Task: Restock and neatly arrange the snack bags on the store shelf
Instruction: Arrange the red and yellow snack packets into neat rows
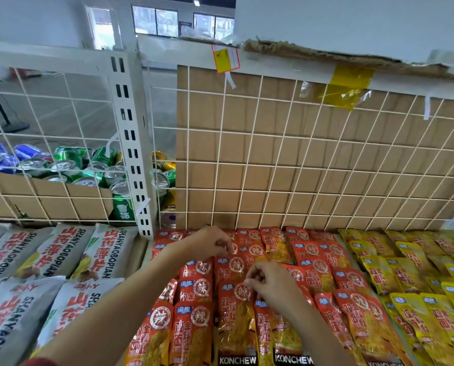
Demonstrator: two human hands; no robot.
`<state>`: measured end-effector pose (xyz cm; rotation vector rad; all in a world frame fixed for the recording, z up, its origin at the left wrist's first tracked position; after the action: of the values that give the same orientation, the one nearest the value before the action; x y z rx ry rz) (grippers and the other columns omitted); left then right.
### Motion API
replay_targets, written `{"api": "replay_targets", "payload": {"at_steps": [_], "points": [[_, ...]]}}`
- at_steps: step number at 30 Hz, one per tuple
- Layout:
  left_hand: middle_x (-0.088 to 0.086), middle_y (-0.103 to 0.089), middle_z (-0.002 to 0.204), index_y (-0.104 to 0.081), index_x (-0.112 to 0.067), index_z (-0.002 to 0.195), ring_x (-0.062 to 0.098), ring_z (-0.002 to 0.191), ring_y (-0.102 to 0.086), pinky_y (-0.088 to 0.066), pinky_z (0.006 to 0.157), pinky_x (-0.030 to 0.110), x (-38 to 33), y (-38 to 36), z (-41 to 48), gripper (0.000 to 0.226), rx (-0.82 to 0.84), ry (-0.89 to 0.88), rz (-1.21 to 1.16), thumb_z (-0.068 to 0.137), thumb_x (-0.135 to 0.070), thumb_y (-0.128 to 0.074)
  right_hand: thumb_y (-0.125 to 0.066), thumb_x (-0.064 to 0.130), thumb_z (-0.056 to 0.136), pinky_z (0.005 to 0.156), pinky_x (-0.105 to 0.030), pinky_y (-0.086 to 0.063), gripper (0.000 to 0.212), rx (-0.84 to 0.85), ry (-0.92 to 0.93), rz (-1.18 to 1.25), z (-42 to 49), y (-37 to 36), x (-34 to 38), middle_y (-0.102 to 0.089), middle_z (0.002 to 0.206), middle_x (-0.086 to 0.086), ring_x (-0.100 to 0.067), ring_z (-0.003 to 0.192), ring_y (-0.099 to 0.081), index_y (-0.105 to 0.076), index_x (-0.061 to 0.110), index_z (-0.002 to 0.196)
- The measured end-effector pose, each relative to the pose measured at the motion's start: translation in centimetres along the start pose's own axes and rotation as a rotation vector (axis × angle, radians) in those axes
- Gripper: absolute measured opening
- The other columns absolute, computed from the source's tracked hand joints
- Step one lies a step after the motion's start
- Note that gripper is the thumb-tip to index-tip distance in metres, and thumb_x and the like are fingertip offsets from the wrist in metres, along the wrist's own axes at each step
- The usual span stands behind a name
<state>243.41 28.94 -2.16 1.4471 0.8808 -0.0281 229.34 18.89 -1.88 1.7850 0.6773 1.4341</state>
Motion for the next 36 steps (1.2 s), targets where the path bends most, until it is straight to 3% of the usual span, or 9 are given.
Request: {"api": "replay_targets", "payload": {"at_steps": [5,12,16,19,27,36], "points": [[-0.013,-0.055,0.094,-0.065,-0.018,0.101,-0.004,0.083,-0.050,-0.037,0.069,0.010,0.1,0.1,0.2,0.014,-0.013,-0.022,-0.019,0.091,-0.016,-0.056,-0.062,0.027,0.088,0.058,-0.012,-0.040,0.019,-0.019,0.017,0.003,0.4,0.1,0.2,-0.056,0.071,0.012,0.002,0.062,-0.052,-0.051,0.032,0.073],[-0.009,-0.059,0.101,-0.063,-0.020,0.107,0.003,0.092,-0.053,-0.039,0.079,0.015,0.7,0.1,0.4,0.018,0.050,-0.046,-0.023,0.092,-0.019,-0.053,-0.062,0.027,0.088,0.057,-0.011,-0.039,0.024,-0.016,0.017,0.003,0.9,-0.2,0.3,-0.056,0.072,0.012,0.003,0.059,-0.051,-0.048,0.036,0.070],[-0.010,-0.056,0.096,-0.063,-0.016,0.112,-0.004,0.080,-0.053,-0.040,0.071,0.009,0.5,0.0,0.2,0.025,0.114,-0.067,-0.061,0.088,-0.012,-0.059,-0.062,0.027,0.088,0.055,-0.010,-0.039,0.026,-0.023,0.025,-0.005,0.9,-0.3,0.3,-0.055,0.071,0.014,0.004,0.059,-0.051,-0.046,0.037,0.070],[-0.013,-0.055,0.100,-0.064,-0.016,0.111,0.000,0.090,-0.052,-0.039,0.075,0.008,0.6,-0.2,0.3,0.025,0.099,-0.084,-0.053,0.088,-0.010,-0.057,-0.061,0.027,0.088,0.054,-0.009,-0.038,0.026,-0.035,0.023,0.003,0.9,-0.2,0.3,-0.055,0.070,0.014,0.005,0.058,-0.051,-0.046,0.038,0.070],[-0.013,-0.055,0.101,-0.065,-0.016,0.111,-0.004,0.090,-0.049,-0.039,0.075,0.007,0.6,-0.1,0.2,0.025,0.071,-0.090,-0.075,0.090,-0.007,-0.055,-0.061,0.027,0.089,0.056,-0.010,-0.043,0.009,-0.034,0.012,0.025,1.4,-0.6,0.0,-0.058,0.075,0.011,0.003,0.057,-0.053,-0.055,0.029,0.082],[-0.013,-0.055,0.102,-0.065,-0.018,0.112,-0.004,0.091,-0.049,-0.040,0.076,0.007,0.9,-0.2,0.1,0.026,0.050,-0.059,-0.093,0.091,-0.007,-0.053,-0.060,0.027,0.089,0.057,-0.011,-0.045,0.009,-0.048,-0.002,0.057,1.6,-1.0,0.0,-0.060,0.071,0.011,0.002,0.054,-0.056,-0.055,0.027,0.082]]}}
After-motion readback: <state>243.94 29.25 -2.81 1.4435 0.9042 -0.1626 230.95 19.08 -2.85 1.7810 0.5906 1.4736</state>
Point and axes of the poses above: each hand's wrist, its own z-axis towards the middle knuckle, its own y-axis out of the back of the hand, x = y × z, the point moved 4 cm from there along z, towards the middle knuckle
